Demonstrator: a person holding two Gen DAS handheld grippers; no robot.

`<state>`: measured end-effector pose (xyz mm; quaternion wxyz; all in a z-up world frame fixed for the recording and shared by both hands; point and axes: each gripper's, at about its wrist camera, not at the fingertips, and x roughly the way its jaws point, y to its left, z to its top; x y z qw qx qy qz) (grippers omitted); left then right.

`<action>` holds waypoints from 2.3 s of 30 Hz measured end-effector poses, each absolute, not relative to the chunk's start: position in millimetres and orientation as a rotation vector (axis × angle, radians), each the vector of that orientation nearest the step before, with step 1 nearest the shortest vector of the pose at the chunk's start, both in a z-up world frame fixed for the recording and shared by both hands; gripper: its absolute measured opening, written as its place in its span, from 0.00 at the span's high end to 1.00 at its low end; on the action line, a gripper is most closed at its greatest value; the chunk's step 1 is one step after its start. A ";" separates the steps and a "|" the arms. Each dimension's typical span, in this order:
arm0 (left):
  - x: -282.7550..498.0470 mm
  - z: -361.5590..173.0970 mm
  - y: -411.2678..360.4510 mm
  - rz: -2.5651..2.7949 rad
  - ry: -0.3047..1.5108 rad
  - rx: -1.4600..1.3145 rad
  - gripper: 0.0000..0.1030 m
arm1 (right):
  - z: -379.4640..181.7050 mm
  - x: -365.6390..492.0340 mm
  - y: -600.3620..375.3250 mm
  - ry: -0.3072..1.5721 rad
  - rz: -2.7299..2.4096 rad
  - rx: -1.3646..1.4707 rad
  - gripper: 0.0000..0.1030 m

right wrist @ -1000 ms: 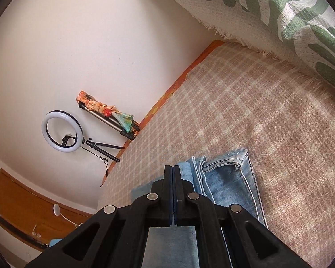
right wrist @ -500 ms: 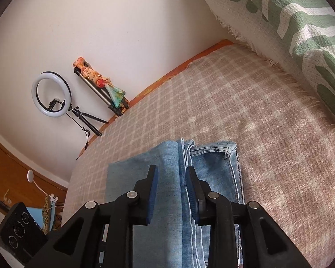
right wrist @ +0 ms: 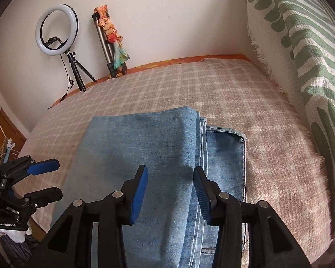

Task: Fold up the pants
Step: 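Open both tools and release the folded jeans, then grasp the folded jeans edge with the left tool while the right tool grasps beside it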

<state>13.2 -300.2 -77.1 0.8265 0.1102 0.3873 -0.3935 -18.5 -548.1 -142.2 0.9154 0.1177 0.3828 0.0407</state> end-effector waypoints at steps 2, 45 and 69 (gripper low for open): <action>18.3 -81.6 -296.6 -0.818 0.834 0.228 0.41 | -144.5 -16.5 -553.9 0.789 0.044 0.239 0.43; 70.5 -115.5 -275.7 -0.901 1.062 -0.125 0.32 | -198.2 1.5 -624.4 0.811 0.288 0.659 0.01; 79.8 -126.7 -294.4 -0.962 1.035 -0.171 0.95 | -182.1 2.3 -581.0 0.834 0.170 0.473 0.62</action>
